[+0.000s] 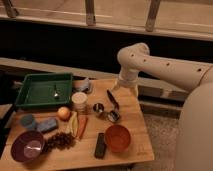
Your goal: Stack bowls on top of each other
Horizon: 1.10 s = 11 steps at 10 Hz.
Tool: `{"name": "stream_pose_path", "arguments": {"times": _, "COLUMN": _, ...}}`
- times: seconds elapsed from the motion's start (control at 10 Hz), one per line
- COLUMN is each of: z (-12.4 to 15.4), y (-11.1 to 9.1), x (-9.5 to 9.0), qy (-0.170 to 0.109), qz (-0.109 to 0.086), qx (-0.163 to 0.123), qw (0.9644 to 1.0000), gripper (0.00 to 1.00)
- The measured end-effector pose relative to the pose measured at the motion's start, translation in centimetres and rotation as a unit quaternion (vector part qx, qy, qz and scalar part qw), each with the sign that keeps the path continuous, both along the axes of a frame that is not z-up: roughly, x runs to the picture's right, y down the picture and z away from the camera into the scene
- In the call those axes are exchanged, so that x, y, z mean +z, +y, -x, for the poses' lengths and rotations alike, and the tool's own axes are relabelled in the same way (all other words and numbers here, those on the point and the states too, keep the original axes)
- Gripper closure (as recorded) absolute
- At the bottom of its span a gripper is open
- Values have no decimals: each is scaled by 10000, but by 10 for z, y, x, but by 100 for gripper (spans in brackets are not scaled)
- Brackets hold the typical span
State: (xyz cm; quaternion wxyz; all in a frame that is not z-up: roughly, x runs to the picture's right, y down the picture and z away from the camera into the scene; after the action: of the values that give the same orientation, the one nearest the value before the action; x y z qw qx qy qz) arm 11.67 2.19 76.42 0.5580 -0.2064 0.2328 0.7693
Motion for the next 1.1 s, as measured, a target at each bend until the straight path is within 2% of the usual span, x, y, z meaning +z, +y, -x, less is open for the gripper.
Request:
{"name": "stream_pose_path", "arguments": {"times": 0.8, "z": 0, "y": 1, "x": -1, "qy": -2, "qz": 6, "qx": -31, "qw": 10000, "gripper": 20}}
{"name": "stream_pose_path", "arguments": {"times": 1.1, "z": -1, "y": 29, "x": -7, "qy": -28, "qz": 202, "qx": -346, "qw": 9992, "gripper": 20}}
